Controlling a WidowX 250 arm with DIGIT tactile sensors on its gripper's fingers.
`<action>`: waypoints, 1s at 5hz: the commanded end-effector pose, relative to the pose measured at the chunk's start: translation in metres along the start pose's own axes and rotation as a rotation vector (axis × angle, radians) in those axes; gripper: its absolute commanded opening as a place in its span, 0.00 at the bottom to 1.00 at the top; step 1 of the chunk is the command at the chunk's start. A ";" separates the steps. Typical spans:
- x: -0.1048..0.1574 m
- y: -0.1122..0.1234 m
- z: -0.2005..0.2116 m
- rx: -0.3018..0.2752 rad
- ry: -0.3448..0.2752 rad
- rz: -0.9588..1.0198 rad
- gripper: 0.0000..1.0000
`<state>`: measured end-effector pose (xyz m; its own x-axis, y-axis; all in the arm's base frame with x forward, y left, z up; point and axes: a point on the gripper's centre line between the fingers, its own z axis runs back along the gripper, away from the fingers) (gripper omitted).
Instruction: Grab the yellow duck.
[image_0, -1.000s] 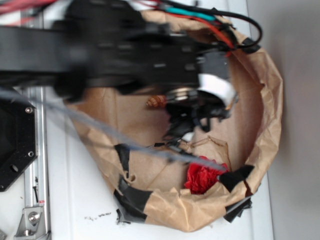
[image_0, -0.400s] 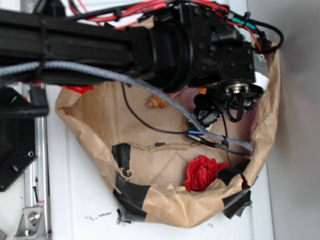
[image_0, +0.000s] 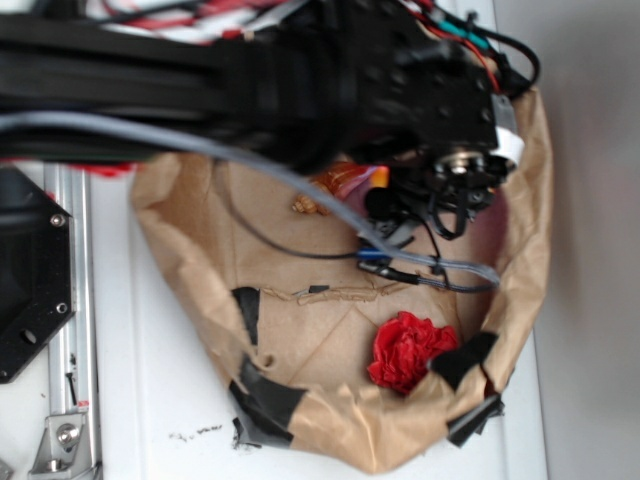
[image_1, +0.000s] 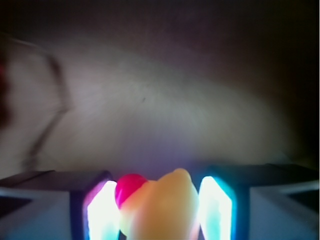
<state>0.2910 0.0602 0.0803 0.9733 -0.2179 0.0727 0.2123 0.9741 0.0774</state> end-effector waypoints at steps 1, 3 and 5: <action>-0.022 -0.026 0.095 0.087 0.108 0.183 0.00; -0.036 -0.036 0.112 -0.027 0.241 0.511 0.00; -0.041 -0.020 0.117 -0.108 0.117 0.715 0.00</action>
<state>0.2239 0.0408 0.1765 0.8914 0.4454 -0.0839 -0.4492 0.8929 -0.0324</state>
